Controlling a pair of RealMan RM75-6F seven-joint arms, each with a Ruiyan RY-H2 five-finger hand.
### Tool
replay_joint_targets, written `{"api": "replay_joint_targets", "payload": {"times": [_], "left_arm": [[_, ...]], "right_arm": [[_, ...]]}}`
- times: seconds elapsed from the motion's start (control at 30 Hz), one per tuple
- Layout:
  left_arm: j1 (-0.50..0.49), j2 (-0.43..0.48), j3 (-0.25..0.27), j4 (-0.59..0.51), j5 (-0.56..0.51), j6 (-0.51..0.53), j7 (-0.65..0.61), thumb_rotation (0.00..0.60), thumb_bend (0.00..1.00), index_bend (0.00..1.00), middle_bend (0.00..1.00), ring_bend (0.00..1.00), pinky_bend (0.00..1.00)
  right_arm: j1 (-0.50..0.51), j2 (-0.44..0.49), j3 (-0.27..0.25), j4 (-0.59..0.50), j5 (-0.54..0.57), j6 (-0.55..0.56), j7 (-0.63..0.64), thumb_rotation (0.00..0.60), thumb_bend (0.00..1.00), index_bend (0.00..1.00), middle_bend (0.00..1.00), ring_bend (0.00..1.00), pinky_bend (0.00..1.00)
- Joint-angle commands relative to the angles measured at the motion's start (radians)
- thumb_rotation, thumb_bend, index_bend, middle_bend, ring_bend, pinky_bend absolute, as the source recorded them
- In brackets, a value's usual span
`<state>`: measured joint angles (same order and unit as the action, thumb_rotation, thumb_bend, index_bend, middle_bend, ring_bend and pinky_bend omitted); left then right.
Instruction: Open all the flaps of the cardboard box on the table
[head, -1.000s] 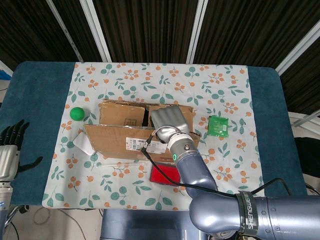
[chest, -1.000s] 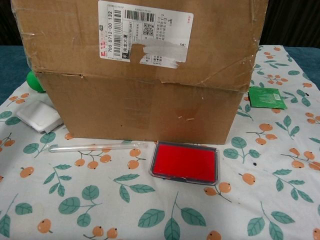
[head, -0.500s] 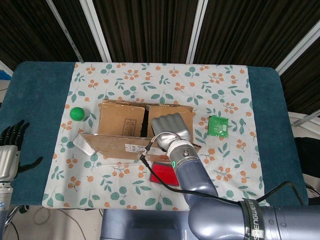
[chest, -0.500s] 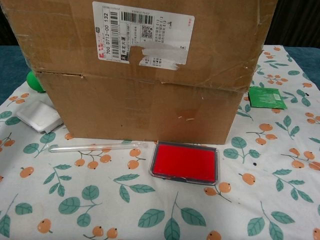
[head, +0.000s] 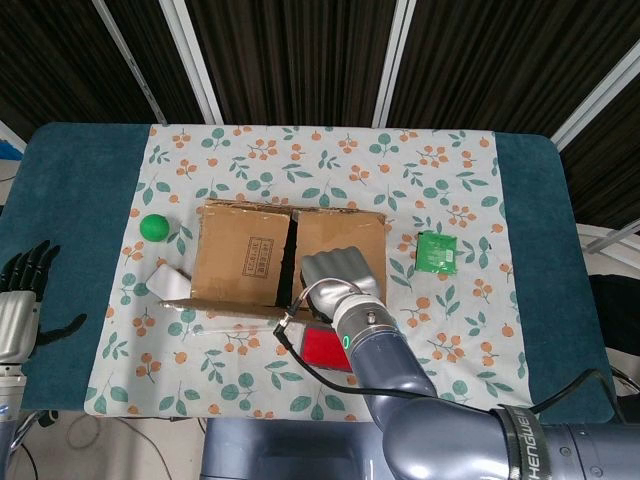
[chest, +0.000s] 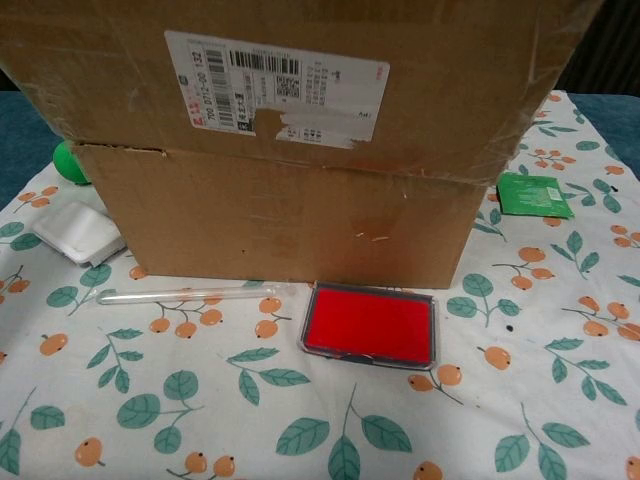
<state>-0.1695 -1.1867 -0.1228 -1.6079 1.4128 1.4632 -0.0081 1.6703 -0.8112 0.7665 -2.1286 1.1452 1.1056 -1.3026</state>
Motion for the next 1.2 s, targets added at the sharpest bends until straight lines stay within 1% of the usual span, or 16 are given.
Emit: {"api": "replay_joint_targets", "payload": {"times": [0.03,0.17,0.3,0.4,0.5,0.53,0.57,0.67,0.7,0.8,0.83,0.87,0.93,1.07,1.1,1.2], "left_arm": [[0.000,0.000,0.000,0.000,0.001,0.000,0.000,0.600,0.15,0.00,0.00,0.00,0.00],[0.000,-0.001,0.001,0.001,0.003,0.001,0.001,0.600,0.15,0.00,0.00,0.00,0.00],[0.001,-0.001,0.002,0.001,0.004,0.002,0.002,0.600,0.15,0.00,0.00,0.00,0.00],[0.001,0.000,0.001,0.001,0.005,0.003,0.003,0.600,0.15,0.00,0.00,0.00,0.00],[0.001,-0.001,0.001,0.003,0.005,0.004,0.004,0.600,0.15,0.00,0.00,0.00,0.00],[0.000,-0.002,0.000,0.004,0.005,0.004,0.005,0.600,0.15,0.00,0.00,0.00,0.00],[0.000,-0.002,0.000,0.005,0.005,0.003,0.008,0.600,0.15,0.00,0.00,0.00,0.00],[-0.002,-0.004,-0.002,0.006,0.002,0.001,0.013,0.600,0.15,0.00,0.00,0.00,0.00],[-0.003,-0.005,-0.002,0.007,0.000,-0.001,0.016,0.600,0.15,0.00,0.00,0.00,0.00],[-0.005,-0.006,-0.003,0.011,0.000,-0.002,0.028,0.600,0.15,0.00,0.00,0.00,0.00],[-0.006,-0.007,-0.003,0.013,-0.001,-0.002,0.032,0.600,0.15,0.00,0.00,0.00,0.00],[-0.006,-0.008,-0.003,0.013,-0.003,-0.004,0.037,0.600,0.15,0.00,0.00,0.00,0.00],[-0.007,-0.008,-0.002,0.014,-0.005,-0.007,0.047,0.600,0.15,0.00,0.00,0.00,0.00],[-0.012,-0.008,0.000,0.015,-0.006,-0.015,0.070,0.600,0.15,0.00,0.00,0.00,0.00],[-0.013,-0.008,0.001,0.014,-0.005,-0.016,0.078,0.600,0.15,0.00,0.00,0.00,0.00],[-0.017,-0.006,0.003,0.015,0.002,-0.018,0.095,0.600,0.15,0.00,0.00,0.00,0.00]], "right_arm": [[-0.017,0.006,0.027,0.002,0.043,-0.002,-0.026,0.600,1.00,0.56,0.57,0.49,0.44],[-0.039,0.006,0.053,0.001,0.079,0.005,-0.056,0.600,1.00,0.56,0.57,0.49,0.44],[-0.068,0.000,0.061,-0.012,0.047,0.014,-0.063,0.600,0.99,0.55,0.54,0.47,0.43],[-0.102,-0.002,0.051,-0.035,-0.025,0.017,-0.031,0.600,0.91,0.51,0.48,0.42,0.40],[-0.164,-0.003,0.013,-0.080,-0.180,0.027,0.036,0.600,0.84,0.49,0.45,0.39,0.39],[-0.187,-0.004,-0.001,-0.096,-0.237,0.031,0.063,0.600,0.82,0.48,0.44,0.38,0.38],[-0.223,-0.005,-0.024,-0.121,-0.329,0.041,0.104,0.600,0.79,0.46,0.42,0.37,0.37],[-0.310,-0.008,-0.084,-0.172,-0.539,0.075,0.193,0.600,0.71,0.39,0.35,0.33,0.34],[-0.360,-0.013,-0.120,-0.195,-0.656,0.097,0.238,0.600,0.68,0.35,0.32,0.31,0.33],[-0.468,-0.030,-0.209,-0.227,-0.900,0.150,0.319,0.600,0.57,0.25,0.23,0.25,0.30],[-0.504,-0.039,-0.241,-0.227,-0.978,0.163,0.343,0.600,0.54,0.22,0.20,0.23,0.30],[-0.559,-0.050,-0.288,-0.227,-1.092,0.184,0.379,0.600,0.52,0.21,0.19,0.21,0.29],[-0.632,-0.063,-0.349,-0.227,-1.242,0.216,0.429,0.600,0.47,0.17,0.13,0.15,0.26],[-0.774,-0.086,-0.463,-0.217,-1.528,0.303,0.522,0.600,0.41,0.09,0.04,0.06,0.24],[-0.826,-0.100,-0.511,-0.196,-1.637,0.336,0.551,0.600,0.39,0.06,0.02,0.05,0.24],[-0.921,-0.133,-0.610,-0.128,-1.845,0.392,0.601,0.600,0.33,0.01,0.00,0.01,0.23]]}}
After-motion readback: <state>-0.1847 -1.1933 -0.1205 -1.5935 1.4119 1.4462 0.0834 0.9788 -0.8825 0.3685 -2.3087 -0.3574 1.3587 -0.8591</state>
